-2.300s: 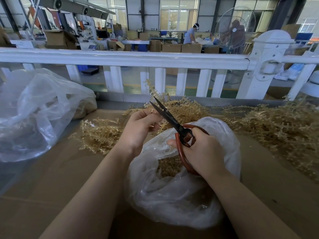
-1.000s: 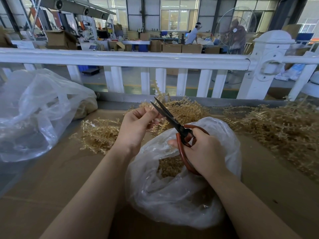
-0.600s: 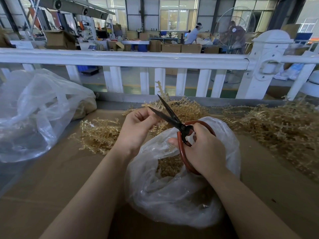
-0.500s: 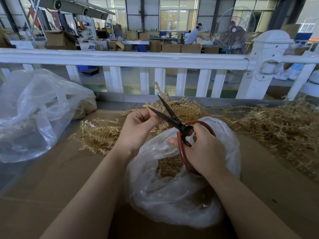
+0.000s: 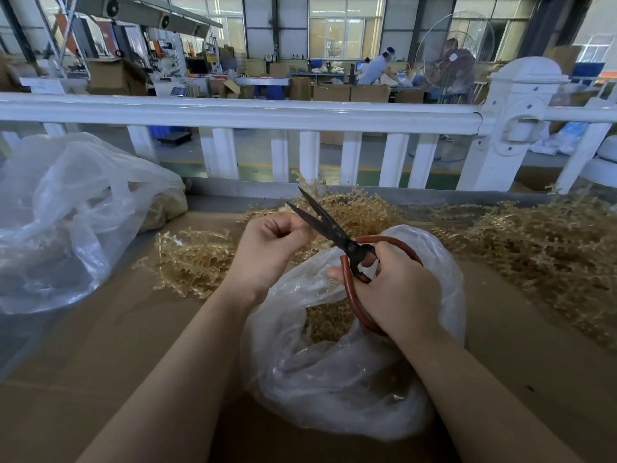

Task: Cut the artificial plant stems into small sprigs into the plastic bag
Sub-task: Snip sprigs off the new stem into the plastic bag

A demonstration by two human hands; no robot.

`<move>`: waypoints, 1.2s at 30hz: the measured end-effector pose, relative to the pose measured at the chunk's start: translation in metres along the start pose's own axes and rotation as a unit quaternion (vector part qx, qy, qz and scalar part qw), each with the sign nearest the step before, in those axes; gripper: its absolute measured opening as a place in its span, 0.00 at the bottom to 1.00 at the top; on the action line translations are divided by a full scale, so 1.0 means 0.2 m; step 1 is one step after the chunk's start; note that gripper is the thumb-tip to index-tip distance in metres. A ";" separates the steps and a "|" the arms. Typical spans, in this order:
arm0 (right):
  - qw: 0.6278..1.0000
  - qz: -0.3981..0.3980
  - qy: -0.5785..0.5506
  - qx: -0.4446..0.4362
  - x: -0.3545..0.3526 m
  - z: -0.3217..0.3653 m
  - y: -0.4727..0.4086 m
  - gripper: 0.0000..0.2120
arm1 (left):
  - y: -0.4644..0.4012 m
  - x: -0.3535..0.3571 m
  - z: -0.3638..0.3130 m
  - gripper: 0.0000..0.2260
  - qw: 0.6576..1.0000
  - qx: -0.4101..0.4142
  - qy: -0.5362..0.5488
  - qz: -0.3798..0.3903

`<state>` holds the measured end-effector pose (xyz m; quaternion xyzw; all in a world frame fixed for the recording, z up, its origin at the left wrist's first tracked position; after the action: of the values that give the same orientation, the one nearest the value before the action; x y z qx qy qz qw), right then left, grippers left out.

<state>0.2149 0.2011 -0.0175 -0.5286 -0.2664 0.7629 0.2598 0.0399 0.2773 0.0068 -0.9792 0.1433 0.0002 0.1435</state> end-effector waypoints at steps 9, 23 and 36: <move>1.000 -0.013 -0.007 -0.011 -0.02 0.02 0.00 0.27 | 0.01 0.01 -0.01 0.10 1.000 -0.010 0.014 0.005; 0.997 -0.001 -0.080 0.002 0.03 -0.01 0.01 0.28 | 0.01 -0.02 0.04 0.13 0.997 -0.070 0.012 -0.019; 0.889 0.071 -0.407 0.198 0.19 -0.10 0.02 0.10 | 0.03 0.11 0.16 0.09 0.979 -0.194 -0.043 0.041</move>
<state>0.2218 0.2268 -0.0514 -0.1266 -0.1545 0.9645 0.1727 0.0600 0.2750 -0.0268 -0.9809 0.1740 0.0760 -0.0432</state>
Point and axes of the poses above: each hand's wrist, its own y-axis away from the middle knuckle, its own x-axis out of the palm, z = x × y, the point moved 9 cm from there along -y, towards the middle knuckle, and after that the axes turned 8 degrees about -x, right-handed, at the moved point
